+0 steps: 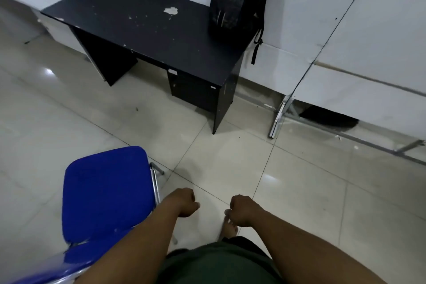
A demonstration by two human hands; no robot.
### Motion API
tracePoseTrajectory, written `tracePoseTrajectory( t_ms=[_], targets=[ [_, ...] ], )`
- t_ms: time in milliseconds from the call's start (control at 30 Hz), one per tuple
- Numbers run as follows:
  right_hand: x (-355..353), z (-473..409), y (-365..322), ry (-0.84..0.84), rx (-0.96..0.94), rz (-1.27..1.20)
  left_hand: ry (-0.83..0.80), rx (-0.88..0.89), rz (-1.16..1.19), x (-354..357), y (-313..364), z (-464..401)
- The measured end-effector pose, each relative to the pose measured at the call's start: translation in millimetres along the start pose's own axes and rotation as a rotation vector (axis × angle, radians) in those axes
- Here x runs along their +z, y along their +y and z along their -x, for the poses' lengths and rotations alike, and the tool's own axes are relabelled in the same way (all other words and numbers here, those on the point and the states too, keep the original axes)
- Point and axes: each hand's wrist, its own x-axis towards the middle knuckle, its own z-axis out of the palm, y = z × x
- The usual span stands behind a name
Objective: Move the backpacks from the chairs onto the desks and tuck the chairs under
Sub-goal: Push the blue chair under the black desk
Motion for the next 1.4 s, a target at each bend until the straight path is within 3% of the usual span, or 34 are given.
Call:
tracePoseTrajectory(
  t_ms=[467,1033,1400],
  targets=[
    [119.3,73.5,-75.5,0.074,-0.017,-0.047,0.015,0.049,-0.076,77.0,-98.9,82.0],
    [227.0,153.7,-91.9,0.131,-0.01,0.051,0.097,0.022,0.077,172.9,-167.7,182.5],
    [277.7,190.1,-180.3,0.17,-0.057,0.04,0.176,0.034,0.016,198.0,-256.6,232.4]
  ],
)
